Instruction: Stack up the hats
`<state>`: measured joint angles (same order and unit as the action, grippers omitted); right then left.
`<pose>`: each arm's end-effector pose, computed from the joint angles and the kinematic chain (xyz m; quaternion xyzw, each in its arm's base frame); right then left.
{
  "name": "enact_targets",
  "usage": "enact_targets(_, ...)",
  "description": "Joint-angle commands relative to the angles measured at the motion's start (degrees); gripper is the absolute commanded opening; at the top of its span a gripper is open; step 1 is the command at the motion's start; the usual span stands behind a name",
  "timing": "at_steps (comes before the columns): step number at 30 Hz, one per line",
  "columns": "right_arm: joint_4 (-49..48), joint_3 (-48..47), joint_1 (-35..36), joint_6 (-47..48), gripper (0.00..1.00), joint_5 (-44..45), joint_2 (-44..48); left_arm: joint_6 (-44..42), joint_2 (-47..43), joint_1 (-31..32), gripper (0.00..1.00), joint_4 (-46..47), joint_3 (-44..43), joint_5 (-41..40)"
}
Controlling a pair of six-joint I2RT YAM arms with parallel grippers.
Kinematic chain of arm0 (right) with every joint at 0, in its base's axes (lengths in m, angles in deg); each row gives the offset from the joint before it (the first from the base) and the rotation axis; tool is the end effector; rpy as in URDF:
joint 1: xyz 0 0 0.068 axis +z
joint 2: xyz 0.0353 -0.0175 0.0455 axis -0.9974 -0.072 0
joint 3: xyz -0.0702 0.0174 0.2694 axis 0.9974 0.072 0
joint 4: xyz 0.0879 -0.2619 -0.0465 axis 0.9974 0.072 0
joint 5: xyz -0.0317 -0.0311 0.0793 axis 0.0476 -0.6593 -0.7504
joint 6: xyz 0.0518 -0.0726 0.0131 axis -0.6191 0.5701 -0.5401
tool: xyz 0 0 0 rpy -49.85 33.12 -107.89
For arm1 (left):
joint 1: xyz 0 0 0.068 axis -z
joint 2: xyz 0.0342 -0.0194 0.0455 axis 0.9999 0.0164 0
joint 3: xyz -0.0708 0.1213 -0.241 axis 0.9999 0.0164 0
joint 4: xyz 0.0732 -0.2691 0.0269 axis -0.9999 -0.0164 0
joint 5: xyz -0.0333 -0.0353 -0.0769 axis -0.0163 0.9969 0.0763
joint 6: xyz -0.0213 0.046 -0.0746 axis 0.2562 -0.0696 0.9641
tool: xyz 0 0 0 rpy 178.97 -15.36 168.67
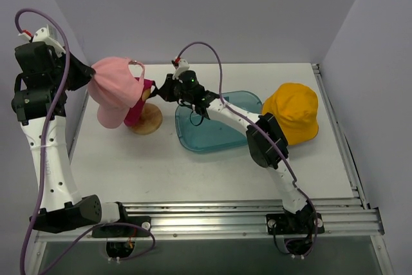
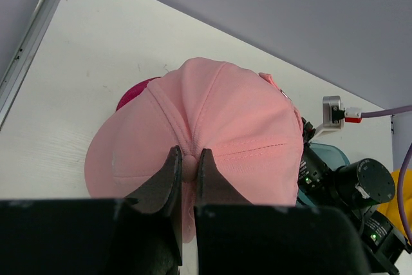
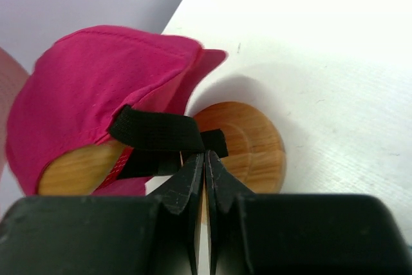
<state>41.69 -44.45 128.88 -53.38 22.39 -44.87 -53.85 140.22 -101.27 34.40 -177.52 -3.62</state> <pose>0.4366 0.4319 0.2698 -0.1533 0.6948 0.4827 0.5107 0.2963 0.0482 0.5032 -0.2004 0.8056 -0.1332 0.5414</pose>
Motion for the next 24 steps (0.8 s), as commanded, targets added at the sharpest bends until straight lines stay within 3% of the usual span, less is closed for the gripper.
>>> enact_targets(1, 4.1, -5.5, -2.1, 3.4, 0.0, -0.8, -2.2, -0.9, -1.1, -0.4, 0.02, 3.9, -0.6, 1.8)
enact_targets(10, 10.5, -9.8, -4.8, 8.8, 0.0, -4.9, -6.0, -1.5, 0.4, -0.4, 0.02, 4.2, -1.3, 4.9)
enact_targets(24, 12.5, -9.9, -5.8, 8.8, 0.0, -6.2, -7.5, -5.9, 5.2, -2.5, 0.02, 0.3, -2.6, 8.4)
